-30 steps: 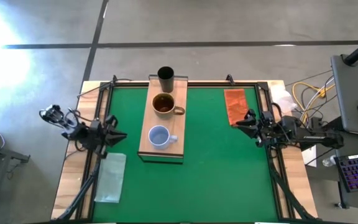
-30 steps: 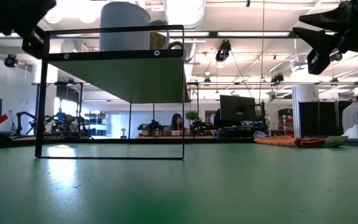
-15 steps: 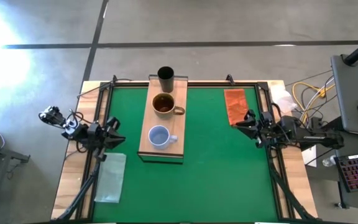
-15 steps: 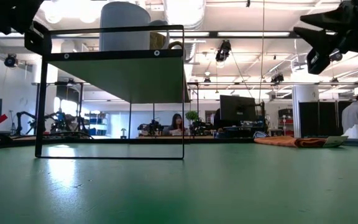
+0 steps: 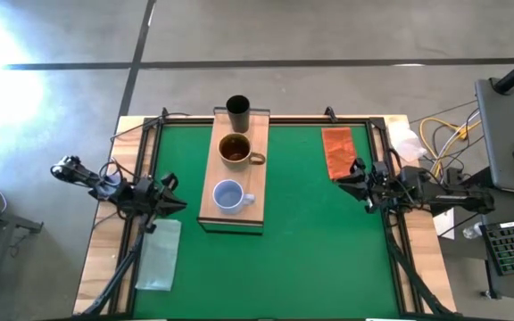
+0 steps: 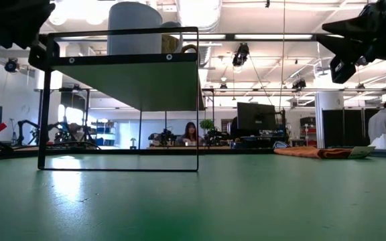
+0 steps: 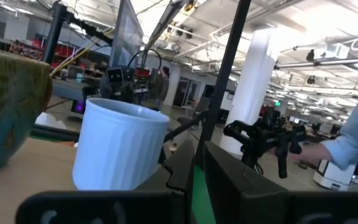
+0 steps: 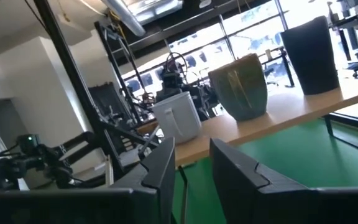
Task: Stack small to large cups/mugs on shelf
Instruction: Return to Home Position
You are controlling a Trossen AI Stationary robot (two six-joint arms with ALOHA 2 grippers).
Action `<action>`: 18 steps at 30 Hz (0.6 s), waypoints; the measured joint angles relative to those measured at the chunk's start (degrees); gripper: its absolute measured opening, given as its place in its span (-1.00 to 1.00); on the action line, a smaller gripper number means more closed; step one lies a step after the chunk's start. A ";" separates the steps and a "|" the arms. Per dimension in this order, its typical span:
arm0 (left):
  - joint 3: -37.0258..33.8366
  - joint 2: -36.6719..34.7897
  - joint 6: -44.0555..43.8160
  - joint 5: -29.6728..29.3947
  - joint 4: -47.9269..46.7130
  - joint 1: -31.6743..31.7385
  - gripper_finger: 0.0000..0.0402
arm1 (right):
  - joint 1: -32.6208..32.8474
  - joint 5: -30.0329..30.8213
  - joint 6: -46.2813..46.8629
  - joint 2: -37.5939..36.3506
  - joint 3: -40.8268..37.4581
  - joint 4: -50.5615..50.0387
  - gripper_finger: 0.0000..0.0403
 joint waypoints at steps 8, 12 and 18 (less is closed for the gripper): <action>-0.04 1.49 -0.02 -0.05 0.18 0.00 -0.89 | 0.00 0.02 -0.34 0.48 0.00 0.01 -0.57; -0.04 1.93 -0.02 -0.09 0.17 0.00 -0.89 | 0.00 0.03 -0.34 0.65 0.00 -0.02 -0.57; -0.07 2.22 -0.02 -0.15 0.19 0.00 -0.89 | 0.00 0.05 -0.34 0.64 0.00 0.01 -0.55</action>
